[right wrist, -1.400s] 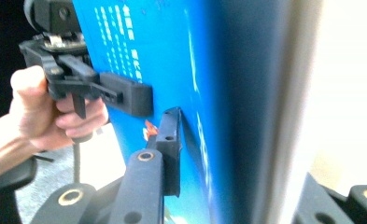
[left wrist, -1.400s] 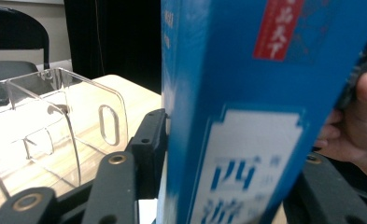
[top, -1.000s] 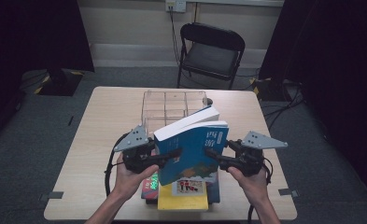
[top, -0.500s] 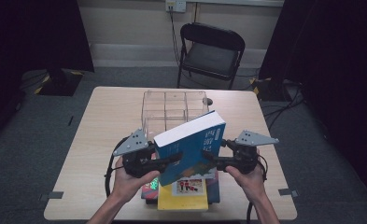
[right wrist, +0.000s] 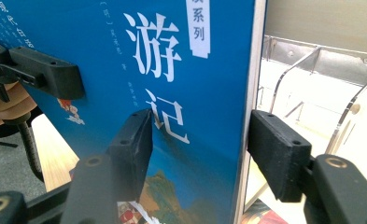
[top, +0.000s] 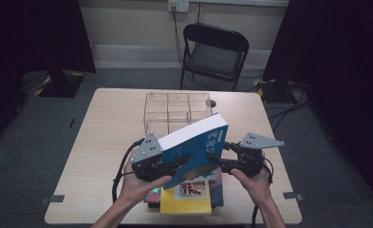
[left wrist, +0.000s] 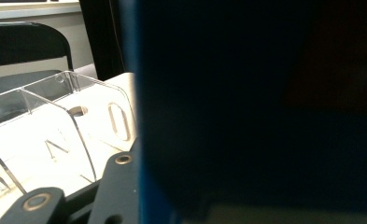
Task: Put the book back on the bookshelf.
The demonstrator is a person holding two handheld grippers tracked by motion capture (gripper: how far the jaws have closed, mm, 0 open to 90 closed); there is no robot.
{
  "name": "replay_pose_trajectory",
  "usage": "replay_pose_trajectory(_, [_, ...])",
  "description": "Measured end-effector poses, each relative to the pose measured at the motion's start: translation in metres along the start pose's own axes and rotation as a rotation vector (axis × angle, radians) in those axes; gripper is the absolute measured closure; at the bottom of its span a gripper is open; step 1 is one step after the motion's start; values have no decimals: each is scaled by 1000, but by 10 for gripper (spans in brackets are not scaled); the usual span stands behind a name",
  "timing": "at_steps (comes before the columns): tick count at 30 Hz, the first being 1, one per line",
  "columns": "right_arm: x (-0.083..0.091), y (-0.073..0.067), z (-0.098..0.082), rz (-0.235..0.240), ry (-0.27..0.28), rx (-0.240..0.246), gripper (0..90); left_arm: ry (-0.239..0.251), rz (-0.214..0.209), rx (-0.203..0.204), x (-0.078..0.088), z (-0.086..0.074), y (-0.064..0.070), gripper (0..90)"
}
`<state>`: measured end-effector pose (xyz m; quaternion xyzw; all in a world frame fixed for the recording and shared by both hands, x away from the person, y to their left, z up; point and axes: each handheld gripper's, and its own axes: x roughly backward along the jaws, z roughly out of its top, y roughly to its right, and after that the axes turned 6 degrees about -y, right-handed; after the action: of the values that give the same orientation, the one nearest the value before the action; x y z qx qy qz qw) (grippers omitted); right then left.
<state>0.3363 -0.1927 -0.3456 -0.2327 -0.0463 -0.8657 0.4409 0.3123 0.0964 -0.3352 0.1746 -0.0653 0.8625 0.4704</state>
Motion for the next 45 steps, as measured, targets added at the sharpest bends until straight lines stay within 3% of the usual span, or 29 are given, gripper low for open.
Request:
replay_pose_trajectory(6, [-1,1,1,-3,-5,-3,432,-2,-21,29,-1,1,-2,513])
replay_pose_trajectory(10, [-3,-1,3,-24,-20,11,433,-6,-3,32,-2,2,-3,530])
replay_pose_trajectory(14, [-4,0,4,-21,-24,8,439,6,30,9,-3,1,-2,554])
replay_pose_trajectory(17, [-4,1,4,-25,-24,6,440,32,18,-7,-5,0,-3,550])
replay_pose_trajectory(18, [-5,1,4,-22,-23,3,440,31,18,-15,-5,0,-4,592])
replay_pose_trajectory(23, [-6,2,4,-16,-14,-2,444,32,30,-18,-5,0,-3,611])
replay_pose_trajectory(30, [-8,4,2,-5,-7,-6,407,16,-19,37,-4,2,-13,611])
replay_pose_trajectory(37, [-7,10,-8,-17,-28,-30,385,5,43,52,-6,4,-13,618])
replay_pose_trajectory(45, [1,21,-30,-59,-61,-73,365,5,47,87,0,2,-21,619])
